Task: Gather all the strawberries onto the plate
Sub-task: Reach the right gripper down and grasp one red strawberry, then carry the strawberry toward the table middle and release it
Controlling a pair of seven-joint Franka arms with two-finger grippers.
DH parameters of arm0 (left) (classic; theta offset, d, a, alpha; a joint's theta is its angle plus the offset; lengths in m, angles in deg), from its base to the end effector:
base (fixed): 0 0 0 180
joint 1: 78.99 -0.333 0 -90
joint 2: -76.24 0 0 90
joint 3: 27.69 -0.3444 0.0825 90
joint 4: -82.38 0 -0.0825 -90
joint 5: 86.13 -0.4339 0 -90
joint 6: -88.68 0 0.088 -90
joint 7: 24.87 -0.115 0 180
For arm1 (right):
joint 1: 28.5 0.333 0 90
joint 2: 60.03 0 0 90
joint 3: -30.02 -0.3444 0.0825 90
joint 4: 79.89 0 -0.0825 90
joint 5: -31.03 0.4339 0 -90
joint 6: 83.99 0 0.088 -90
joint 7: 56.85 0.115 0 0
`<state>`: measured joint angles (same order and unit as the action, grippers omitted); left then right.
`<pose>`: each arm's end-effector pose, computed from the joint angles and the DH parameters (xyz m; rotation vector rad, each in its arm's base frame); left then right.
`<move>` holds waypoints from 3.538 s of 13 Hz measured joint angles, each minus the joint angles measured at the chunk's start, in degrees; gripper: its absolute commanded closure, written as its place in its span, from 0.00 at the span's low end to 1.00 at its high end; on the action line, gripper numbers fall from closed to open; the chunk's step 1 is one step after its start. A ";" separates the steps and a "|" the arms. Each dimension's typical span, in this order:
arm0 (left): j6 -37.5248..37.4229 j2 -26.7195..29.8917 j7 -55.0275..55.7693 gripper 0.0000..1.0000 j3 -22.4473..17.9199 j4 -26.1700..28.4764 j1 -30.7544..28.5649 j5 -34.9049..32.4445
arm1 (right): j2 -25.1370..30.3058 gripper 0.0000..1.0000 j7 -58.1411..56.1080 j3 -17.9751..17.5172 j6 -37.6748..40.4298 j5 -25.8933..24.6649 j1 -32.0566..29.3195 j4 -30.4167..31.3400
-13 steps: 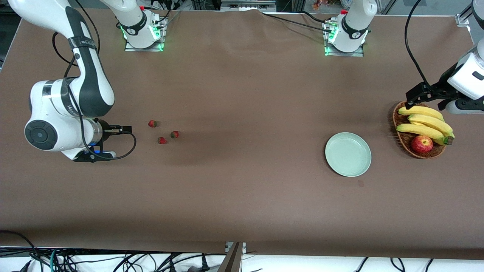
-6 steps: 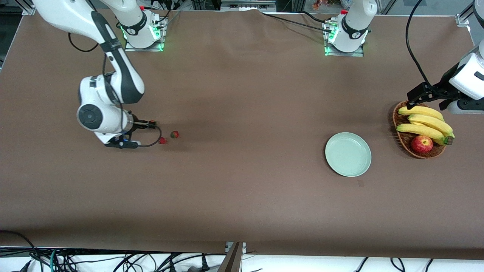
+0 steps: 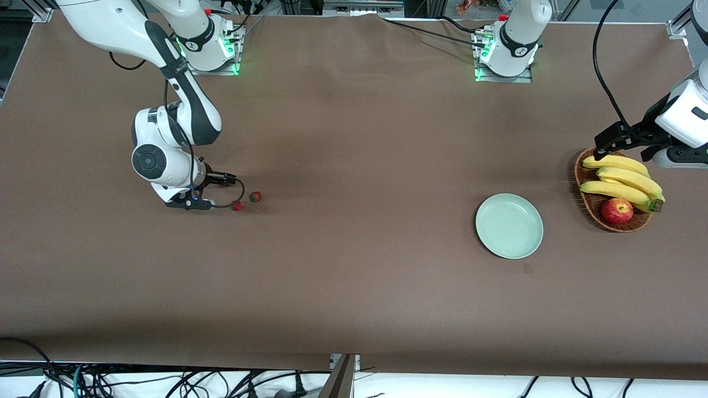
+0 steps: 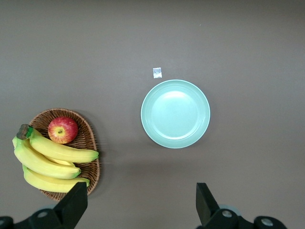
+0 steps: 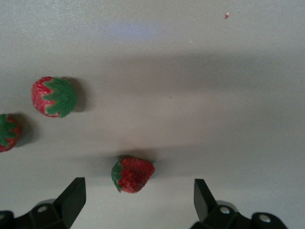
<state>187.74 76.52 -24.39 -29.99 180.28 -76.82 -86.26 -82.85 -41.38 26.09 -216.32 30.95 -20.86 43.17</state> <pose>0.6127 0.0017 0.5893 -3.1393 -0.0162 -0.0395 0.5680 0.1174 0.1736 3.0887 -0.1069 -0.3651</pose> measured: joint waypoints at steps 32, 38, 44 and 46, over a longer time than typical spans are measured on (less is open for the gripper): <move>0.02 -1.33 0.00 0.00 -0.02 0.47 -1.07 0.00 | -27.33 0.90 52.89 -9.36 -7.63 -1.18 28.64 -45.51; 0.17 -1.64 0.00 0.00 -0.02 0.50 -1.31 0.00 | -35.71 0.00 59.47 -9.17 -19.89 -2.47 31.48 -52.14; -0.14 -4.51 0.00 0.00 0.36 0.90 -1.19 0.26 | -25.22 0.00 41.85 -8.47 5.62 -2.79 21.10 -52.79; -0.39 -8.40 -0.12 0.00 1.64 1.63 -0.65 2.30 | -21.85 0.00 30.68 -8.46 10.22 -2.80 16.44 -47.55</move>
<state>187.36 68.12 -24.51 -28.36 181.91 -77.47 -83.96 -104.69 -10.71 17.63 -206.10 28.15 -4.41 -4.38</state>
